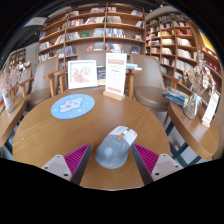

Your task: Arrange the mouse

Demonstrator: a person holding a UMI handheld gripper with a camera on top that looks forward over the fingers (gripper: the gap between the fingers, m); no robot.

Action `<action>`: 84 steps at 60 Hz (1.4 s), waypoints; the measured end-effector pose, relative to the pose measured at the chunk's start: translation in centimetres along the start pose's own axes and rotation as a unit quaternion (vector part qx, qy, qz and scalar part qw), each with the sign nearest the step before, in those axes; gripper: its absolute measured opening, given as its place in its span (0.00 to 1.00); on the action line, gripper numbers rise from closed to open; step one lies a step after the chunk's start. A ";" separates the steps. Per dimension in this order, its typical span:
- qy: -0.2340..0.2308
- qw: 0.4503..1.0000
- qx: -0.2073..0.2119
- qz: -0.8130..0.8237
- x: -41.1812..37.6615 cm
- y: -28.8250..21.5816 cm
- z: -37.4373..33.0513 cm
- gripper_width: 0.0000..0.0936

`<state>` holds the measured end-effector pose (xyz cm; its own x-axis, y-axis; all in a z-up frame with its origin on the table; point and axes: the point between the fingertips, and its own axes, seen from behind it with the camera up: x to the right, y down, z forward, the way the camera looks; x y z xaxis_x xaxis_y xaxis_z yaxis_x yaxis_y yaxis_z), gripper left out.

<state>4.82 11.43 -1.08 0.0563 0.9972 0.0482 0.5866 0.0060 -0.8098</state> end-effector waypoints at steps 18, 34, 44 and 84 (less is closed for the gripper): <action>-0.007 1.000 -0.008 0.009 -0.5 -1.9 3.2 0.92; -0.030 0.999 -0.009 0.006 -1.7 -2.8 4.6 0.90; -0.031 0.999 -0.006 0.005 -1.7 -3.3 5.2 0.85; -0.049 0.996 0.065 0.020 -6.8 -18.7 3.5 0.41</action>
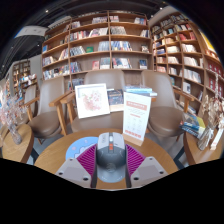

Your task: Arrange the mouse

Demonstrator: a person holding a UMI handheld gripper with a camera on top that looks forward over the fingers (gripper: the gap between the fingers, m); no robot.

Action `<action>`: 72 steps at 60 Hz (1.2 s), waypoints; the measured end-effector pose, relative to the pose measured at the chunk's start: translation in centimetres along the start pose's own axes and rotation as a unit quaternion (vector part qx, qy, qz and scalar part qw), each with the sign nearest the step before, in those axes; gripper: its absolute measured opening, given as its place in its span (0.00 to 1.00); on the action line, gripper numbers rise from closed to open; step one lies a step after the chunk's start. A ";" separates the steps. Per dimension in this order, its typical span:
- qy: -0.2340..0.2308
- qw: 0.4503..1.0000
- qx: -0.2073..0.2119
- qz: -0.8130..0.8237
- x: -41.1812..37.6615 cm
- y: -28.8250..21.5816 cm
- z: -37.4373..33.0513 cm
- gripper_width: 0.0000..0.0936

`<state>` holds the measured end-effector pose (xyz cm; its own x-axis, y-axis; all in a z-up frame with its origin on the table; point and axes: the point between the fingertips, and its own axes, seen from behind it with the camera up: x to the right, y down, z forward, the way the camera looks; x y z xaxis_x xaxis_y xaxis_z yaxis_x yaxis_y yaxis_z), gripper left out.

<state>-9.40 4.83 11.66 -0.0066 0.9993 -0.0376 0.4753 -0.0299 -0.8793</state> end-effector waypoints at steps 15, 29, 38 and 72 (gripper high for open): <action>-0.036 0.998 -0.047 -0.001 -7.9 2.0 9.2 0.41; -0.021 0.996 -0.090 0.003 -9.9 7.5 13.4 0.41; -0.011 0.996 -0.080 -0.021 -9.5 7.6 13.8 0.51; -0.004 0.999 -0.036 -0.004 -7.3 3.3 -6.0 0.91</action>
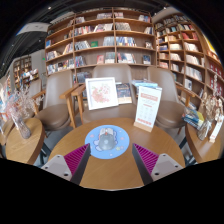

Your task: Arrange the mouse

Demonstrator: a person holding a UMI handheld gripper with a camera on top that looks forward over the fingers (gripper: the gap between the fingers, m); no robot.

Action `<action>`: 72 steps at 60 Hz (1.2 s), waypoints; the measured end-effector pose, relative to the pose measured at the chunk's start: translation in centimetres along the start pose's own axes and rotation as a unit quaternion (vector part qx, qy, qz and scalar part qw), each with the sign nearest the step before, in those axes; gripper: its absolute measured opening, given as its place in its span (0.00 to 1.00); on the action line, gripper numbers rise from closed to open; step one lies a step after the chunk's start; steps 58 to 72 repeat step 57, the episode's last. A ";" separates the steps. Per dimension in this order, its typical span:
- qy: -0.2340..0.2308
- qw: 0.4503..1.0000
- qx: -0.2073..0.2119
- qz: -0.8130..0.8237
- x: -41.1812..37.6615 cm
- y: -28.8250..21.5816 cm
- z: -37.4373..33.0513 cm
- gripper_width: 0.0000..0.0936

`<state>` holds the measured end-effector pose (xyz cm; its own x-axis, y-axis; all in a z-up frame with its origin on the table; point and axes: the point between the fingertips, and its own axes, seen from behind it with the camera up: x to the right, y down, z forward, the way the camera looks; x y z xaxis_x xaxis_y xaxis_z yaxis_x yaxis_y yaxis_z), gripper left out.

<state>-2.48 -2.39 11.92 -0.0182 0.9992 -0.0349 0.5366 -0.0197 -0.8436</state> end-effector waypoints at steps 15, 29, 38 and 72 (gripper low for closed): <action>0.006 1.000 0.004 -0.004 2.1 3.4 -13.0 0.91; 0.009 1.000 -0.002 -0.022 2.3 9.2 -20.9 0.91; 0.010 0.999 0.003 -0.036 1.6 11.0 -23.6 0.90; 0.013 0.999 0.014 -0.051 1.4 11.3 -25.0 0.91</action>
